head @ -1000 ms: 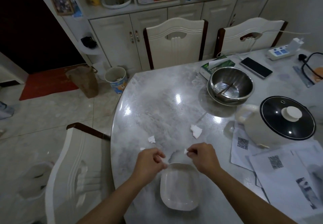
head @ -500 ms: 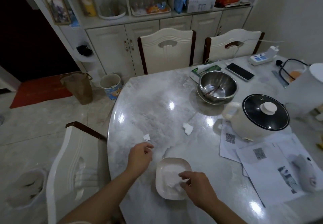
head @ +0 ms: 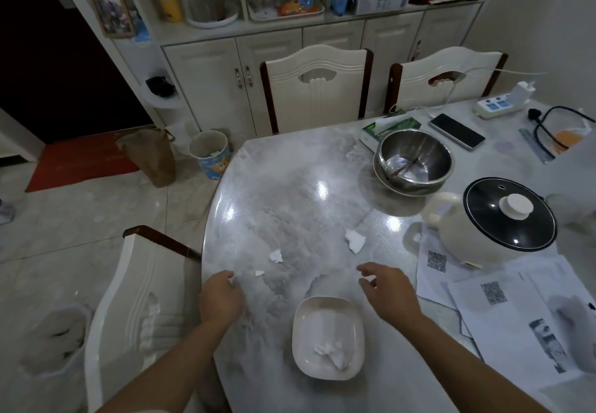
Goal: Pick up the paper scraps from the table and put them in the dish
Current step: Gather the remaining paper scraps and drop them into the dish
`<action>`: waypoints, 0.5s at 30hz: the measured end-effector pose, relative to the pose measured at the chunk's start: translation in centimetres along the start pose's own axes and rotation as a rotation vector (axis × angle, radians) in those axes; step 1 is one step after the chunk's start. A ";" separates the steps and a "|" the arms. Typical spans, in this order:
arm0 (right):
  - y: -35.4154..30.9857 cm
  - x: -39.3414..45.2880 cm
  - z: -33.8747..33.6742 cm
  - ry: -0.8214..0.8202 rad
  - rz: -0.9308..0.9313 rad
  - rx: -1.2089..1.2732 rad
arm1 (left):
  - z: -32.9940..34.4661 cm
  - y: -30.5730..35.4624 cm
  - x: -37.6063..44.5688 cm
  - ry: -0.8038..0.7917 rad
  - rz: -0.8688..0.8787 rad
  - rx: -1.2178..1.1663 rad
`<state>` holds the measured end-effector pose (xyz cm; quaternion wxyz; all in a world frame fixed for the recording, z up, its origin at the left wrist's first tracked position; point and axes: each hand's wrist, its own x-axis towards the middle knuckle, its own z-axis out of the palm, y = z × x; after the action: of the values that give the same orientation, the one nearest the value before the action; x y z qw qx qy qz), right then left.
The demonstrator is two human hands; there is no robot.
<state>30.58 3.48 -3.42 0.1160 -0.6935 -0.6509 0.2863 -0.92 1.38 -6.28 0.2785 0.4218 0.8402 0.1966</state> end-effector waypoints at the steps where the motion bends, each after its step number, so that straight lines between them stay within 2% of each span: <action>1: 0.0 0.7 -0.1 0.010 0.000 -0.001 | 0.2 0.1 0.3 -0.026 0.022 0.014; 5: 0.0 3.4 -0.3 0.005 0.023 -0.026 | 1.7 1.1 0.6 -0.086 0.110 0.036; 10: 0.3 5.5 0.0 0.017 0.061 -0.021 | 3.4 1.4 0.9 -0.001 0.204 -0.002; 15: 0.5 6.4 0.9 0.012 0.062 -0.021 | 3.7 1.2 1.6 0.009 0.265 0.033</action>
<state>30.48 9.40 -5.97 0.1036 -0.7161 -0.6314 0.2789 1.29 3.73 -8.94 0.2393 0.5328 0.7815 0.2195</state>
